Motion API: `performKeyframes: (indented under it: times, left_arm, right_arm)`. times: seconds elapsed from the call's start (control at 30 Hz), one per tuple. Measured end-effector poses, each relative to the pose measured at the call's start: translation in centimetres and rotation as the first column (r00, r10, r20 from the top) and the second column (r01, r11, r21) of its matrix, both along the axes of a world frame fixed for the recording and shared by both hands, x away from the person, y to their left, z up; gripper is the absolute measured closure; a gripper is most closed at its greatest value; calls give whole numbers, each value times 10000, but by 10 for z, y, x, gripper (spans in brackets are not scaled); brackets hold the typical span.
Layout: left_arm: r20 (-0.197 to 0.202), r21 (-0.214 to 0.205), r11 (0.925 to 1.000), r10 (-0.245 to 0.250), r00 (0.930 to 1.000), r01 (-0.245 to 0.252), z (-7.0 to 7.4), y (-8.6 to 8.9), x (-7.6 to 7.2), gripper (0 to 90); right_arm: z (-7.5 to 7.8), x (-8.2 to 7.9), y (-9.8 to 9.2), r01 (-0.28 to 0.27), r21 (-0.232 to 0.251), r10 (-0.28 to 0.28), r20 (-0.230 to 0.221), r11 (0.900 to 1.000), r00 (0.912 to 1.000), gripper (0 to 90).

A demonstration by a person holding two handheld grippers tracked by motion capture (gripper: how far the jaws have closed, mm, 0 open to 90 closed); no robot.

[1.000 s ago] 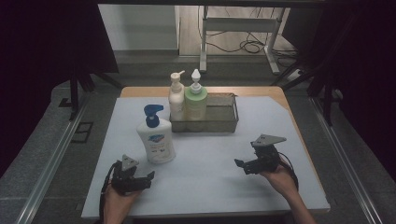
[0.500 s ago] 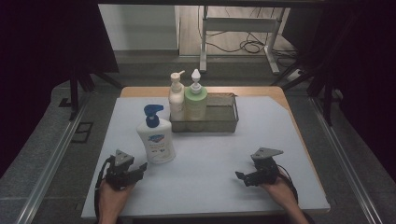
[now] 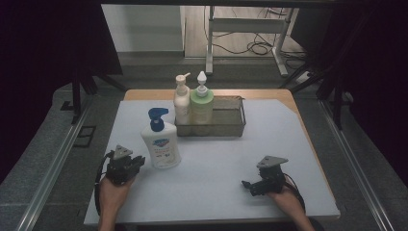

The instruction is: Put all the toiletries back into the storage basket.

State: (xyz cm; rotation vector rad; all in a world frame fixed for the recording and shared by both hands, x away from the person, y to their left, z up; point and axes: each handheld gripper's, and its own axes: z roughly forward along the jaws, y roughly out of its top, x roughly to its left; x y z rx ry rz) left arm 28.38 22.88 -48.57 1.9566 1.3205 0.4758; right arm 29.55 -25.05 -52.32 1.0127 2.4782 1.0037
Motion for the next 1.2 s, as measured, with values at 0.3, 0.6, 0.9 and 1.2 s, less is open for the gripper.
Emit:
performKeyframes:
  times: [0.3,0.6,0.9,1.2]
  left_arm:
    - [-4,-111,9999,-10,10000,10,-9,0,25,893]
    - [78,-492,9981,-371,9993,374,-19,-8,38,893]
    - [83,-1159,9922,-462,9989,468,-25,-7,34,894]
    - [31,-1082,9907,-827,9966,825,-24,-17,26,893]
  right_arm:
    - [0,0,0,-7,23,7,26,10000,10000,0]
    - [0,0,0,-3,33,3,27,10000,10000,0]
    - [0,0,-1,-14,27,14,29,10000,10000,0]
    - [0,0,-1,-13,26,13,34,10000,10000,0]
